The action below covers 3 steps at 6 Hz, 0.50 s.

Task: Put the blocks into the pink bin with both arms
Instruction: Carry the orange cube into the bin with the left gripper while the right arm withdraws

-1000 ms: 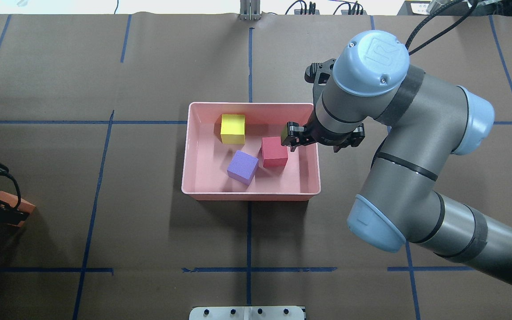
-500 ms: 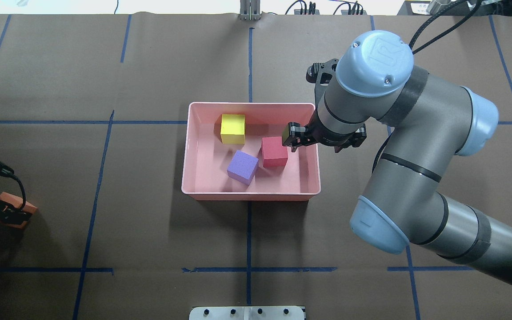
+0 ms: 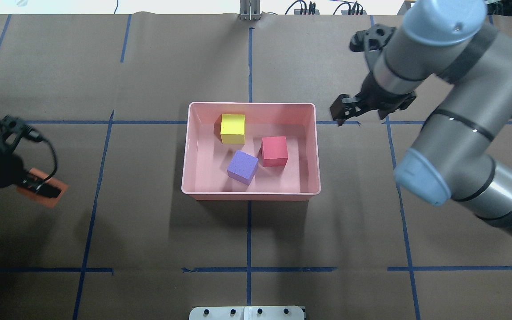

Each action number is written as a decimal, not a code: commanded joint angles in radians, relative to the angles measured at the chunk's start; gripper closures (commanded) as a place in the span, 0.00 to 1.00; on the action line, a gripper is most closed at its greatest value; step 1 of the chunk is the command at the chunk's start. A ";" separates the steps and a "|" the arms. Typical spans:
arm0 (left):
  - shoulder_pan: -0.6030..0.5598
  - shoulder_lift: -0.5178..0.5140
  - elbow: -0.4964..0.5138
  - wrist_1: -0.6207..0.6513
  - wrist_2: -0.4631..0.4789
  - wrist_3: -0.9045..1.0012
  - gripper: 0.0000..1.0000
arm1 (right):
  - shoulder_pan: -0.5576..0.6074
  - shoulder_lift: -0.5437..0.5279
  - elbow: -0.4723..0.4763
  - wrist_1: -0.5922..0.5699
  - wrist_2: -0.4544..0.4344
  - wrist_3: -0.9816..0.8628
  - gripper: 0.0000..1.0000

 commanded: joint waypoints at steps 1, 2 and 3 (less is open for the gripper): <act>0.012 -0.444 -0.013 0.475 0.024 -0.131 0.68 | 0.183 -0.161 -0.005 0.006 0.097 -0.333 0.00; 0.055 -0.555 0.022 0.500 0.030 -0.263 0.68 | 0.275 -0.244 -0.005 0.006 0.149 -0.497 0.00; 0.081 -0.673 0.121 0.500 0.068 -0.323 0.65 | 0.358 -0.316 -0.005 0.006 0.184 -0.633 0.00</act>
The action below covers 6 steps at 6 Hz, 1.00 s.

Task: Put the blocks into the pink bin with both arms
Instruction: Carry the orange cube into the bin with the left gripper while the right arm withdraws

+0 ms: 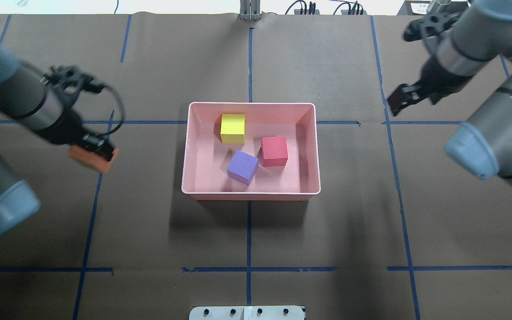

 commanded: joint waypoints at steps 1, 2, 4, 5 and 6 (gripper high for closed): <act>0.032 -0.246 0.226 0.023 0.032 -0.105 0.46 | 0.134 -0.134 0.000 0.000 0.050 -0.251 0.00; 0.032 -0.258 0.254 0.016 0.051 -0.102 0.00 | 0.167 -0.167 0.001 0.002 0.067 -0.296 0.00; -0.003 -0.223 0.227 0.019 0.046 -0.051 0.00 | 0.222 -0.249 -0.006 0.040 0.087 -0.370 0.00; -0.049 -0.162 0.195 0.023 0.041 0.100 0.00 | 0.248 -0.305 -0.060 0.172 0.104 -0.370 0.00; -0.118 -0.088 0.170 0.022 0.038 0.240 0.00 | 0.257 -0.355 -0.124 0.300 0.109 -0.369 0.00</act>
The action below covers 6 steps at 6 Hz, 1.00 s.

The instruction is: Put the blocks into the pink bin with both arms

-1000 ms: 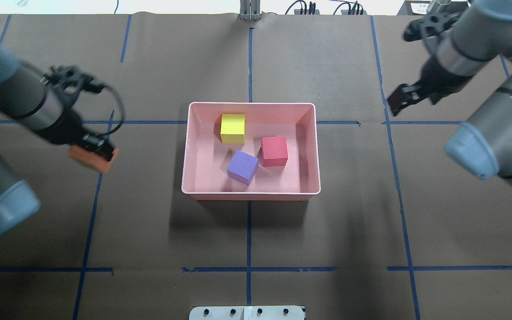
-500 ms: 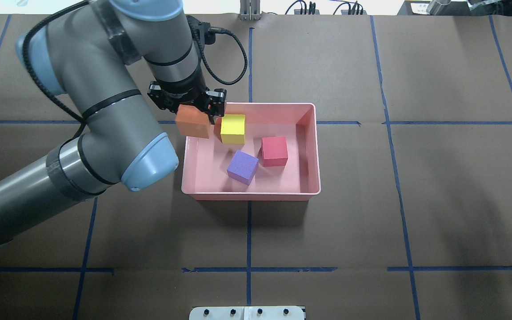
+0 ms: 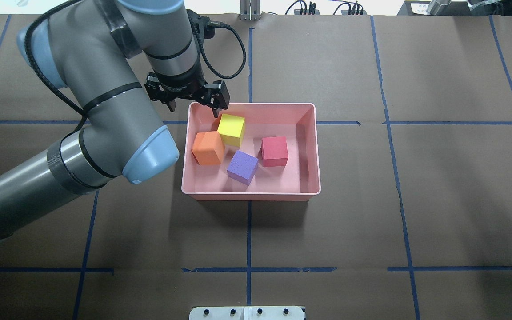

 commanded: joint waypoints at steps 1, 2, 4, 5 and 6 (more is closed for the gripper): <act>-0.141 0.143 -0.032 -0.001 -0.034 0.285 0.00 | 0.032 -0.076 -0.088 0.152 0.008 0.004 0.00; -0.245 0.232 -0.024 -0.006 -0.089 0.492 0.00 | 0.053 -0.088 -0.088 0.152 0.008 0.013 0.00; -0.473 0.440 -0.018 -0.011 -0.219 0.778 0.00 | 0.069 -0.081 -0.079 0.155 0.011 0.154 0.00; -0.588 0.555 -0.018 -0.011 -0.253 0.869 0.00 | 0.067 -0.084 -0.076 0.155 0.012 0.158 0.00; -0.617 0.669 -0.058 -0.014 -0.249 0.869 0.00 | 0.067 -0.088 -0.080 0.155 0.012 0.159 0.00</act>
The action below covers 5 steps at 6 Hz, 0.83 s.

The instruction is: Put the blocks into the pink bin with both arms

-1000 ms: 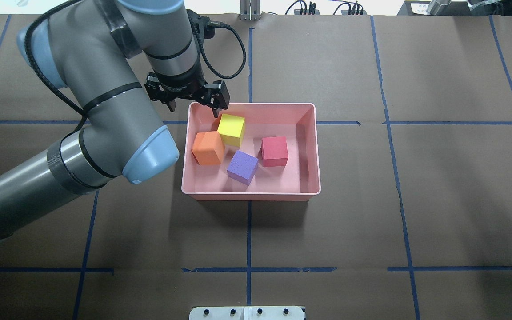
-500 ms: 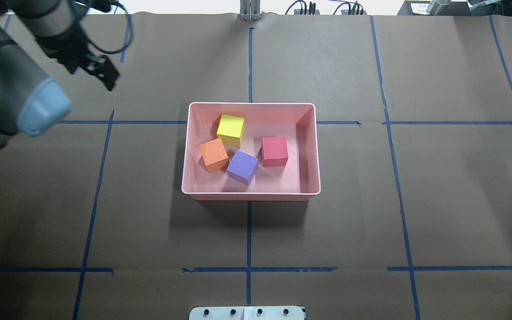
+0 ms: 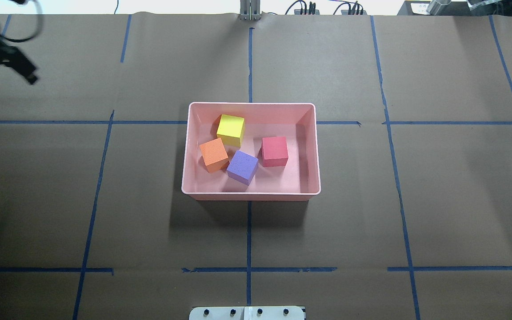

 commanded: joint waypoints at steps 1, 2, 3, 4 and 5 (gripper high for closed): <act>-0.055 0.152 -0.020 -0.004 -0.007 0.031 0.00 | 0.000 -0.004 -0.003 0.000 0.001 0.009 0.00; -0.057 0.164 -0.014 -0.005 0.010 0.036 0.00 | 0.000 -0.004 -0.006 0.000 -0.001 0.007 0.00; -0.068 0.198 -0.021 -0.005 0.011 0.030 0.00 | 0.000 -0.004 -0.014 0.000 -0.002 0.009 0.00; -0.072 0.201 -0.030 0.004 0.015 0.027 0.00 | 0.000 -0.004 -0.026 0.002 -0.002 0.006 0.00; -0.071 0.207 -0.033 0.004 0.018 0.028 0.00 | 0.000 -0.002 -0.020 0.002 -0.001 0.009 0.00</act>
